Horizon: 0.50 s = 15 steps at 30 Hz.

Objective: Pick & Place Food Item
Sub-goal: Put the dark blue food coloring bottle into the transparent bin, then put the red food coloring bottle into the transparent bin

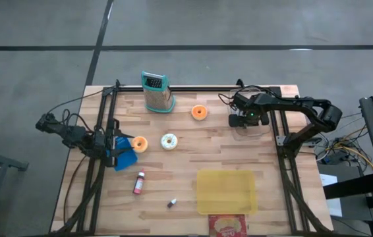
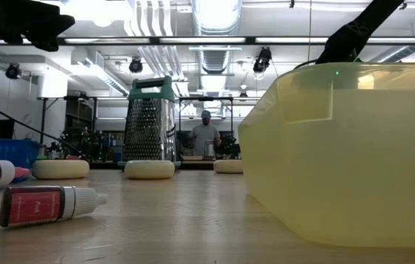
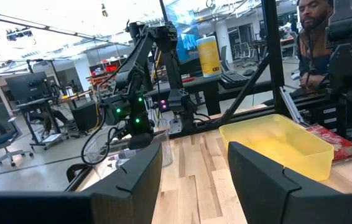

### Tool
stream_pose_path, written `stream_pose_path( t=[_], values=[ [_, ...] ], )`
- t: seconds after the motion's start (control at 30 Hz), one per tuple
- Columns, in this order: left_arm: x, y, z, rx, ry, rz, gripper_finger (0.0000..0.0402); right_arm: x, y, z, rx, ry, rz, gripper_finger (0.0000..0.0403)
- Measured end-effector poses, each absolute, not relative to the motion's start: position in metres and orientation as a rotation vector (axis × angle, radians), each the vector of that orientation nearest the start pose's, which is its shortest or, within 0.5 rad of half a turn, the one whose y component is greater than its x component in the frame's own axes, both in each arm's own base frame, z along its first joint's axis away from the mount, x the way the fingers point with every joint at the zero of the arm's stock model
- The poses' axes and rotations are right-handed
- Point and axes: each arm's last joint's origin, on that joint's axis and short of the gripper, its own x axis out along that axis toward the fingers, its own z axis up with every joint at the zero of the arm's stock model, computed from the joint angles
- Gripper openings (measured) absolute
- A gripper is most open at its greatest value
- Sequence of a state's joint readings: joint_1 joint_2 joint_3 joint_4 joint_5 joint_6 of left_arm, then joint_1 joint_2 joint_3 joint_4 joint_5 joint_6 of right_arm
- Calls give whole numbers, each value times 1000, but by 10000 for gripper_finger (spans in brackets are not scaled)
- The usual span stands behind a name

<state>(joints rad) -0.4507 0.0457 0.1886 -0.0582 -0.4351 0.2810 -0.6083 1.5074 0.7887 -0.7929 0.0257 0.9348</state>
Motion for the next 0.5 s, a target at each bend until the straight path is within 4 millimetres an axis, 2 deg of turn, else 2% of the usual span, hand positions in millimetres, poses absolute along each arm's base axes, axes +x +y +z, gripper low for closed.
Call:
stream_pose_path(
  t=[0.3,0.5],
  values=[
    [81,-26,218,245,-78,-5,188,191,-134,154,1164,1157,-1192,171],
    [81,-26,218,244,-78,-5,188,191,-134,154,1164,1157,-1192,173]
  ],
)
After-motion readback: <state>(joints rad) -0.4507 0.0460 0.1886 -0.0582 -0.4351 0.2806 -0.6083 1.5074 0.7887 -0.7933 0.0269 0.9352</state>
